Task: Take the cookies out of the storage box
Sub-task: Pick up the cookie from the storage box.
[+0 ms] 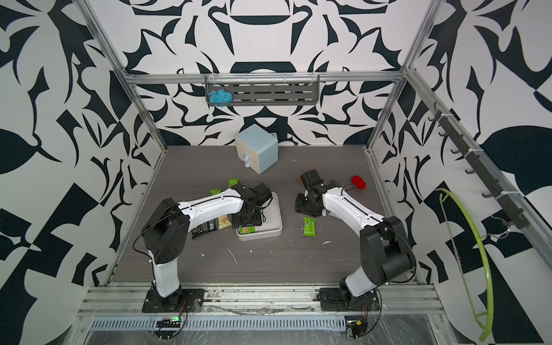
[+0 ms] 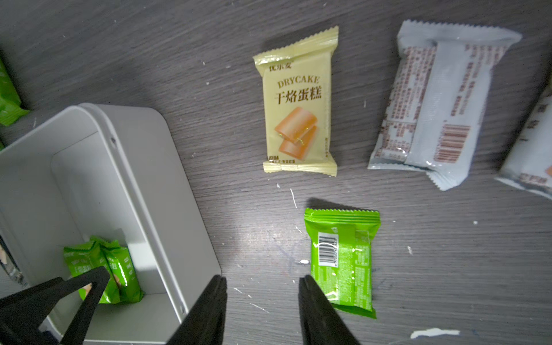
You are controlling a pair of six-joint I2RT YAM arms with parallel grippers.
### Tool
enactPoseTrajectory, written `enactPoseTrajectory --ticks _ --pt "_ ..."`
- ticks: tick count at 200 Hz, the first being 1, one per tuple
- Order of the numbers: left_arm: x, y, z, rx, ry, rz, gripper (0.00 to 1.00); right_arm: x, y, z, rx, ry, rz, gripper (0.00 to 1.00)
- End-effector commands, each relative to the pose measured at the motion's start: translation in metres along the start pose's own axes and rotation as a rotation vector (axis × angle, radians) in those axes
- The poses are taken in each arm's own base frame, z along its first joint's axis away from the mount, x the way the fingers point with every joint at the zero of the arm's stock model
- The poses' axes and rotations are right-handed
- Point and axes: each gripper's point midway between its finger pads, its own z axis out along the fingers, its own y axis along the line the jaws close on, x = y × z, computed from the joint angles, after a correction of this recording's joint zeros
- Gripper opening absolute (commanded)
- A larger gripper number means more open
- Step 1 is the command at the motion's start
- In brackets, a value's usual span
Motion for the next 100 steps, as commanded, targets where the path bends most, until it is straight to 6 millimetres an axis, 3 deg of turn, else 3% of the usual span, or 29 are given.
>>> enactPoseTrajectory --ticks 1,46,100 --pt "0.006 0.005 0.005 -0.011 0.023 0.004 0.72 -0.01 0.007 -0.008 -0.023 -0.027 0.006 0.45" --pt "0.009 -0.001 0.017 -0.003 0.044 0.005 0.7 -0.01 0.006 -0.009 -0.013 -0.026 0.0 0.45" --pt "0.004 -0.01 0.02 0.017 0.034 0.011 0.59 -0.009 0.004 -0.01 -0.001 -0.02 -0.004 0.45"
